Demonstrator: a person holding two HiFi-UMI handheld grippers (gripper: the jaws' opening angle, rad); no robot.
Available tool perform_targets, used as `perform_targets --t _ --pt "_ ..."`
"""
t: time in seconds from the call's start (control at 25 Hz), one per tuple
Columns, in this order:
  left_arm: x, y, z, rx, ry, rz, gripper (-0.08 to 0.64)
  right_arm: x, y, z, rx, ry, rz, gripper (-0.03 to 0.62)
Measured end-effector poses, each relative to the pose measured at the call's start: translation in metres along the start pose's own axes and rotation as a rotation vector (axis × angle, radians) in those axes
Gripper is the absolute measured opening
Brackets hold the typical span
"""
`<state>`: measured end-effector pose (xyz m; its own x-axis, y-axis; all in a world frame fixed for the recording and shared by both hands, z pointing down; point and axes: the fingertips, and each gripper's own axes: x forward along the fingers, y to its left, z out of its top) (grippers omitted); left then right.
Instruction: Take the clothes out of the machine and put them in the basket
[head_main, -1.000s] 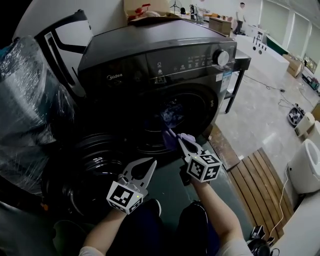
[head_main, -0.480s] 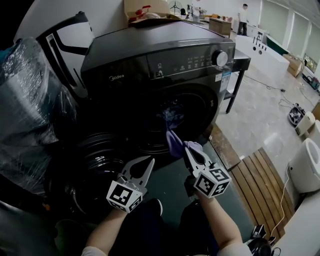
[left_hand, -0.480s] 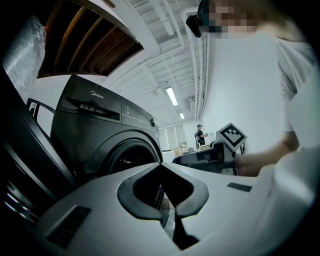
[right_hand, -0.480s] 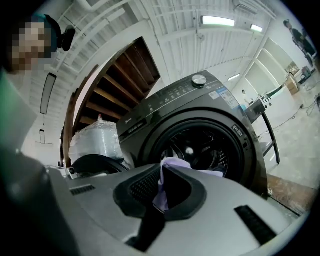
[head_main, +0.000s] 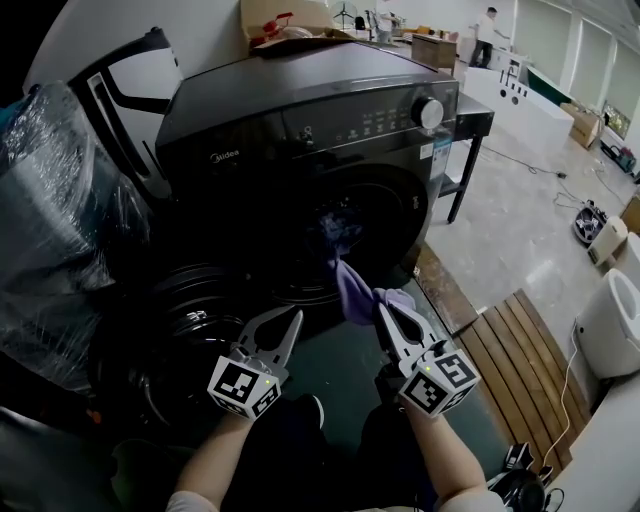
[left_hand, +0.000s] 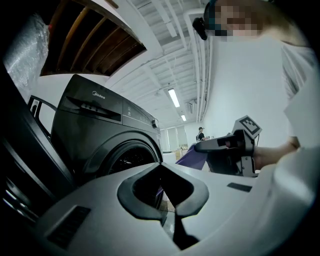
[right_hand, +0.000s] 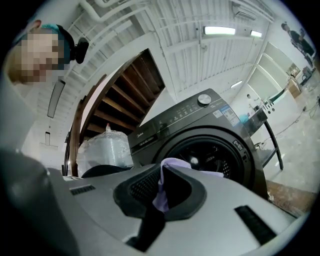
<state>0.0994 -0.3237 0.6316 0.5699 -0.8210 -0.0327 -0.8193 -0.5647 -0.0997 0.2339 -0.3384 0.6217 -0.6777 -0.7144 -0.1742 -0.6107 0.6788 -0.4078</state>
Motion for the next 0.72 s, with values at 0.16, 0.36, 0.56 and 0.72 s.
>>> perform_targets --t 0.16,0.36,0.56,0.72 --pt "-0.006 0.013 0.005 -0.05 -0.016 0.059 0.017 -0.009 0.004 0.002 0.0 -0.002 -0.004 0.015" --pt "-0.005 0.008 0.003 0.032 0.021 0.058 0.017 -0.014 0.004 0.0 -0.041 -0.001 -0.012 0.015" --pt "-0.005 0.01 0.002 0.024 0.022 0.068 0.017 -0.012 0.003 0.0 -0.027 -0.003 -0.012 0.015" --pt "-0.006 0.012 0.002 0.021 0.024 0.082 0.017 -0.012 0.002 0.001 -0.033 -0.001 -0.019 0.015"
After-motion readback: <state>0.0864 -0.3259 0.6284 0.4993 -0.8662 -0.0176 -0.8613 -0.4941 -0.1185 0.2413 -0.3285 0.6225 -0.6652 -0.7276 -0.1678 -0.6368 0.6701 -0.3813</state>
